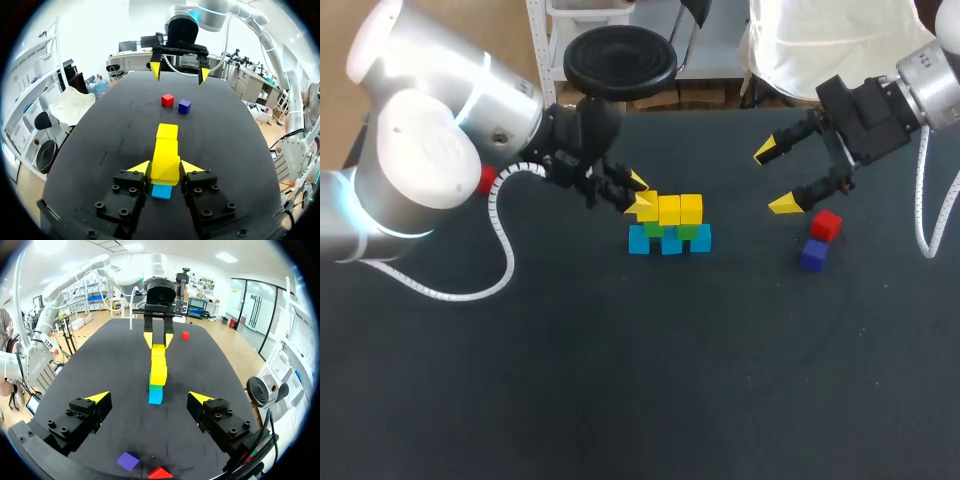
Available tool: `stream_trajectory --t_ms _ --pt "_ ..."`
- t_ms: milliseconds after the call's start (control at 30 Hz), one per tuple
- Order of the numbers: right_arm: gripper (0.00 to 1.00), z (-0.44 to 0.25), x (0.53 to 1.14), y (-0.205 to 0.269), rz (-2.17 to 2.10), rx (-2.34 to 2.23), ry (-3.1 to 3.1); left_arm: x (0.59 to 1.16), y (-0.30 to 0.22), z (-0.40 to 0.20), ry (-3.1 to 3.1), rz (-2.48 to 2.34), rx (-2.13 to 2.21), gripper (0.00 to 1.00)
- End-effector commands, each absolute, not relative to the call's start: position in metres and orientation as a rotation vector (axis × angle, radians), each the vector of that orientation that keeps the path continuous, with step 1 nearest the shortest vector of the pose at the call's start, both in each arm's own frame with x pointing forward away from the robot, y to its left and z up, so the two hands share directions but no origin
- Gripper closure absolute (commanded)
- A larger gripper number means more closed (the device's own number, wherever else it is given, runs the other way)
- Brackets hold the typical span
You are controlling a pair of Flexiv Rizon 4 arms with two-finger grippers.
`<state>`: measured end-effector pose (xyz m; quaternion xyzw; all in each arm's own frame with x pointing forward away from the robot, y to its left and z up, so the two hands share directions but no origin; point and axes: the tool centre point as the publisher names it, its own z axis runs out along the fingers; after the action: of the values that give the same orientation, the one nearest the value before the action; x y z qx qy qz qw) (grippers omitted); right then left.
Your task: Place the blue cubes, place green cubes on the blue cubes, place the yellow cubes on the green cubes, then place the red cubes on the yellow cubes, and place purple cube on the red cubes.
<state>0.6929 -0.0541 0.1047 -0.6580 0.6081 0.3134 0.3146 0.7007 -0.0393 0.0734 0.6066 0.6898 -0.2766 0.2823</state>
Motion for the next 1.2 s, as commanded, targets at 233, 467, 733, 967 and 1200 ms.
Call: stream_trajectory --t_ms 233,467,733,967,1200 --pt "0.00 0.1043 0.6932 -0.0540 0.827 -1.734 1.601 0.7009 -0.0385 0.0692 1.850 -0.742 1.621 1.00" --pt "0.00 0.1043 0.6932 -0.0540 0.827 -1.734 1.601 0.7021 -0.0375 0.0680 1.853 -0.737 1.622 1.00" --pt "0.00 0.1043 0.6932 -0.0540 0.827 -1.734 1.601 0.7027 -0.0376 0.0684 1.853 -0.731 1.627 1.00" --pt "0.00 0.1043 0.6932 -0.0540 0.827 -1.734 1.601 0.7030 -0.0396 0.0683 1.850 -0.728 1.633 1.00" --pt "0.00 0.1043 0.6932 -0.0540 0.827 -1.734 1.601 0.7036 -0.0401 0.0668 1.854 -0.726 1.636 1.00"
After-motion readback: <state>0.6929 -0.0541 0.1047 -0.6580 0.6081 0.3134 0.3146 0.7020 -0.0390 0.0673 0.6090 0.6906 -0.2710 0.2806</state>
